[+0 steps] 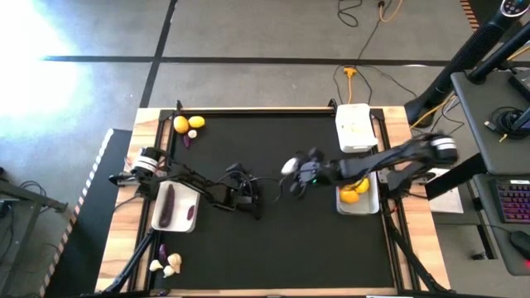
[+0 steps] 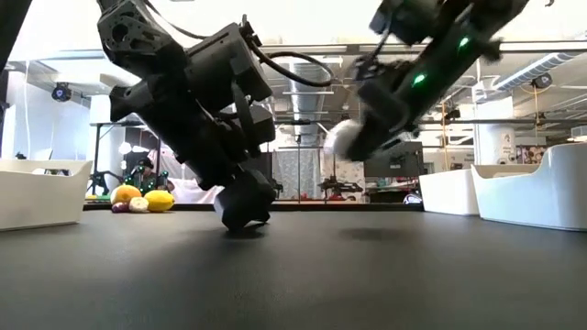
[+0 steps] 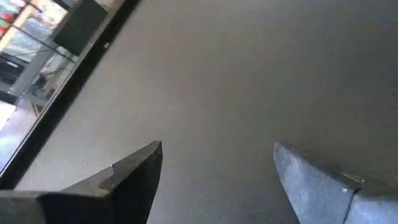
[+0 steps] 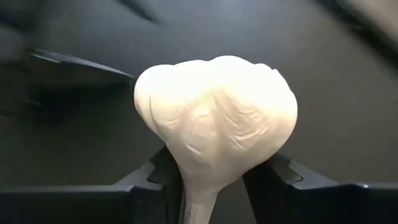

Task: Sort produce into baskets
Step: Put the garlic into the top white bin

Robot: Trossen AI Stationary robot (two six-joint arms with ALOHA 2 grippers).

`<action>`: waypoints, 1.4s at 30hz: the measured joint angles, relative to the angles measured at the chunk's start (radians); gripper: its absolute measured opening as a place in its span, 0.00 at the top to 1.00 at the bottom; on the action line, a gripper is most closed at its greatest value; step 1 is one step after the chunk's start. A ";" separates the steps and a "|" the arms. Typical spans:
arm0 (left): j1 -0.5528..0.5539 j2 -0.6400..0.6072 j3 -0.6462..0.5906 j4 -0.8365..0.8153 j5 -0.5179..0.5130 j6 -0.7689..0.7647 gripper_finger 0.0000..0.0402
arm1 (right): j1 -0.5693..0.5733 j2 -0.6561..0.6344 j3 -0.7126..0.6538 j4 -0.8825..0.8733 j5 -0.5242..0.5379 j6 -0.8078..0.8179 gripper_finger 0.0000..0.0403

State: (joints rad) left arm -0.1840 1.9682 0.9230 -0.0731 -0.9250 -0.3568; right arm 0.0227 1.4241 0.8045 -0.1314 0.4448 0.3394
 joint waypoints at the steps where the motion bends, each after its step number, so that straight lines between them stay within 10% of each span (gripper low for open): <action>1: 0.001 0.000 0.000 0.018 -0.009 0.007 0.28 | -0.008 -0.053 -0.001 -0.093 0.057 0.023 0.67; 11: 0.006 0.006 -0.001 0.180 -0.044 0.068 0.28 | -0.293 -0.412 -0.033 -0.791 0.325 0.415 0.69; 25: 0.005 0.027 -0.018 0.185 -0.038 0.009 0.28 | -0.613 -0.253 -0.100 -0.688 0.371 0.326 0.66; 42: 0.005 0.026 -0.019 0.190 -0.087 0.005 0.28 | -0.687 -0.180 -0.076 -0.686 0.385 0.223 0.41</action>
State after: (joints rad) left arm -0.1787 1.9939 0.9043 0.1173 -1.0116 -0.3522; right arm -0.6643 1.2440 0.7281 -0.8171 0.8299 0.5625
